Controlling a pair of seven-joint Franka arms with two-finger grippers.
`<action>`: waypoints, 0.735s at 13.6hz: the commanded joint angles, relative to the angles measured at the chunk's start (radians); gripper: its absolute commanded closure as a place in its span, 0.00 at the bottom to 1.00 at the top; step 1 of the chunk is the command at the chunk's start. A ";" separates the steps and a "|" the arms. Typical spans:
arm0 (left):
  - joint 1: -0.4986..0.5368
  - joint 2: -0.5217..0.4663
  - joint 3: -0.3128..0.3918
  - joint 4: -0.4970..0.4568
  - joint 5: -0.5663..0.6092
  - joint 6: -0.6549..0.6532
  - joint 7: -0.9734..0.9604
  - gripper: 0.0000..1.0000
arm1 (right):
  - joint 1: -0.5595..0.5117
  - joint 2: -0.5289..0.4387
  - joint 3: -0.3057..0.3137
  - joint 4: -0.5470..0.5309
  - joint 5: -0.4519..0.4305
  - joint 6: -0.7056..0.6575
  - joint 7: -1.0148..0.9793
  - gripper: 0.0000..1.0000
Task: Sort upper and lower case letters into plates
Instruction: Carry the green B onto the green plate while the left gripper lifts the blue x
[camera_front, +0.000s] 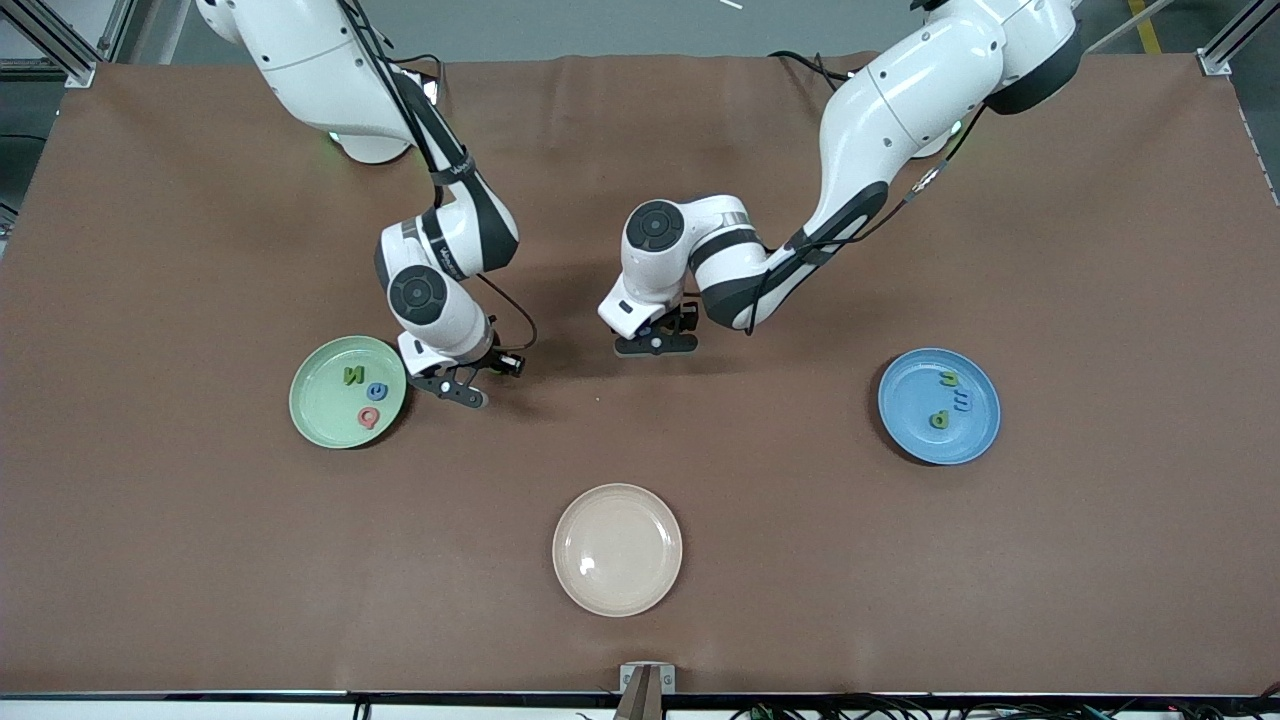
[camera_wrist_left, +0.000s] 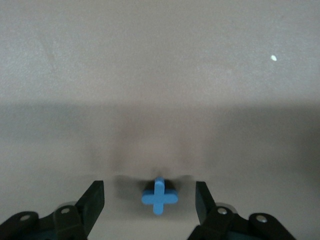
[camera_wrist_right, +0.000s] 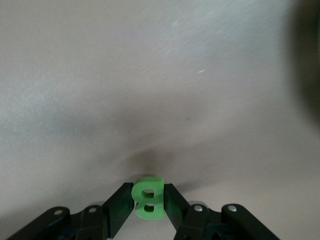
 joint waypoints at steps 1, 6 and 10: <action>-0.048 0.023 0.037 0.043 -0.013 0.001 0.017 0.29 | -0.085 -0.098 0.005 0.021 0.017 -0.148 -0.101 1.00; -0.048 0.012 0.033 0.043 -0.025 0.001 0.014 0.37 | -0.327 -0.137 0.001 0.023 -0.004 -0.206 -0.519 1.00; -0.048 0.012 0.031 0.041 -0.026 -0.002 0.014 0.39 | -0.462 -0.125 0.002 0.021 -0.131 -0.186 -0.648 1.00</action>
